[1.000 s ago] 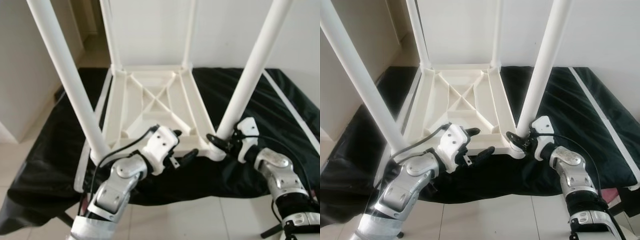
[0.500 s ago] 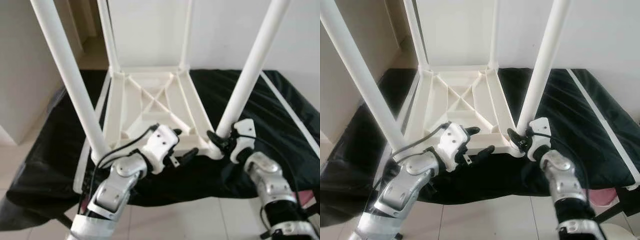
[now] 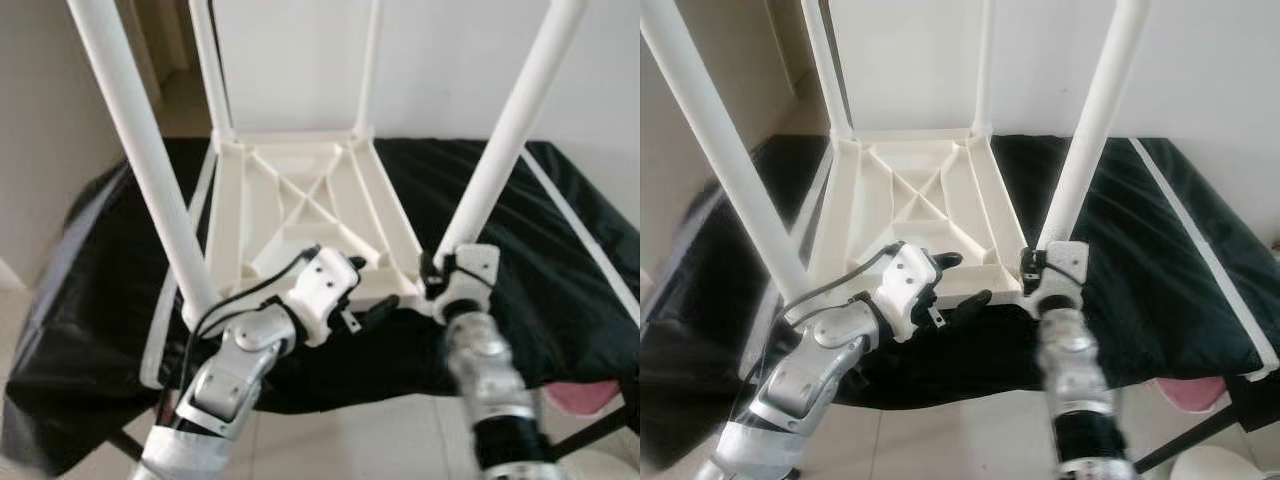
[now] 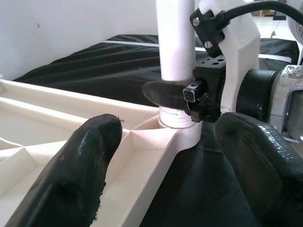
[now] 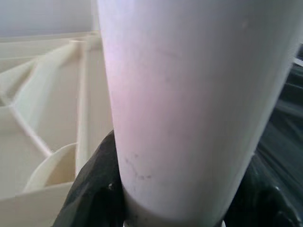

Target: Building children table

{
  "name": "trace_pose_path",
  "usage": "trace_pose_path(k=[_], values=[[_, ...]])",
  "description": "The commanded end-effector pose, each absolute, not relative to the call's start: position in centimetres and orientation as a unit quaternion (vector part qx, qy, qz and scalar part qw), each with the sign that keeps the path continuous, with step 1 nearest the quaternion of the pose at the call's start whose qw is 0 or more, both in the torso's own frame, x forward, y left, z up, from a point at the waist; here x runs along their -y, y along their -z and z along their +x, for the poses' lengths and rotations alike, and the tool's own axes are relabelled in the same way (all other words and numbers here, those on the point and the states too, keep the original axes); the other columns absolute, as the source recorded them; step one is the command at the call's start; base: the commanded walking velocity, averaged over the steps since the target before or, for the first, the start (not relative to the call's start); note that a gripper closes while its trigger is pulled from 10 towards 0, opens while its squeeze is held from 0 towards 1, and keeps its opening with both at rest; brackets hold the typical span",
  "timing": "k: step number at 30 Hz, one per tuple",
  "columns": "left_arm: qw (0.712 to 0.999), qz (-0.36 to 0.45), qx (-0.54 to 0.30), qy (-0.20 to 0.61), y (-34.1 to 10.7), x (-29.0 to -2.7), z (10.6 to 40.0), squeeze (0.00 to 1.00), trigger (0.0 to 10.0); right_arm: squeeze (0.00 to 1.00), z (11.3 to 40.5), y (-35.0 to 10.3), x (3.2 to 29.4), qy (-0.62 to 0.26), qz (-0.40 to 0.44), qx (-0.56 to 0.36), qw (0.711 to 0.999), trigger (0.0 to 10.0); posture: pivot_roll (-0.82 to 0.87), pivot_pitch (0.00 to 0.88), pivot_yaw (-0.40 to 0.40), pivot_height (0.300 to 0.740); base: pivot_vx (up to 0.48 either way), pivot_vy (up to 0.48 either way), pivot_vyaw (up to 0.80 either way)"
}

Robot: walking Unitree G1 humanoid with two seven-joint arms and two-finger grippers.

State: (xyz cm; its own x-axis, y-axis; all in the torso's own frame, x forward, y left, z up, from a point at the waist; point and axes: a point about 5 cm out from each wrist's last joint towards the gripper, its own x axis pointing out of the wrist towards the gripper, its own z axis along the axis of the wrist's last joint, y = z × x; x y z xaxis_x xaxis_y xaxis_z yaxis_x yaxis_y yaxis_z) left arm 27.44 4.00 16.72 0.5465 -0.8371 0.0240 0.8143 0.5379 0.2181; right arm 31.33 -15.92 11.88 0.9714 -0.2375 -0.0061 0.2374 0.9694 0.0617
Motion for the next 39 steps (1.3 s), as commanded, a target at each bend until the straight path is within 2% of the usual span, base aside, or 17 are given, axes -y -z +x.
trace_pose_path(k=[1,20,21,32,36,39], values=[[0.874,0.092,0.07,0.472,-17.0,-3.9,27.6,0.0,10.0,0.0,30.7,-9.5,16.2,0.141,0.046,-0.062,0.987,10.0,0.0,0.0,-0.017,0.74,0.0,0.0,0.0],[0.873,0.093,0.078,0.473,-17.1,-4.0,27.9,0.0,10.0,0.0,30.9,-10.4,15.2,0.128,0.029,-0.044,0.99,10.0,0.01,0.0,-0.028,0.74,0.0,0.0,0.0],[0.872,0.092,0.078,0.474,-17.1,-3.9,27.9,0.0,10.0,1.0,30.9,-10.7,15.4,0.122,0.027,-0.031,0.992,10.0,0.01,0.0,-0.027,0.74,0.0,0.0,0.0],[0.867,0.092,0.077,0.483,-16.9,-3.8,27.7,0.0,10.0,1.0,30.7,-12.9,17.3,0.067,0.03,0.055,0.996,10.0,0.01,0.0,-0.019,0.74,0.0,0.0,0.0],[0.866,0.092,0.078,0.485,-16.9,-3.8,27.6,0.0,10.0,1.0,30.4,-12.9,18.3,0.051,0.036,0.06,0.996,10.0,0.01,0.0,-0.017,0.74,0.0,0.0,0.0],[0.866,0.091,0.077,0.486,-16.9,-3.8,27.7,0.0,10.0,1.0,30.1,-12.9,19.0,0.003,0.027,0.06,0.998,10.0,0.01,0.0,-0.014,0.74,0.0,0.0,0.0]])
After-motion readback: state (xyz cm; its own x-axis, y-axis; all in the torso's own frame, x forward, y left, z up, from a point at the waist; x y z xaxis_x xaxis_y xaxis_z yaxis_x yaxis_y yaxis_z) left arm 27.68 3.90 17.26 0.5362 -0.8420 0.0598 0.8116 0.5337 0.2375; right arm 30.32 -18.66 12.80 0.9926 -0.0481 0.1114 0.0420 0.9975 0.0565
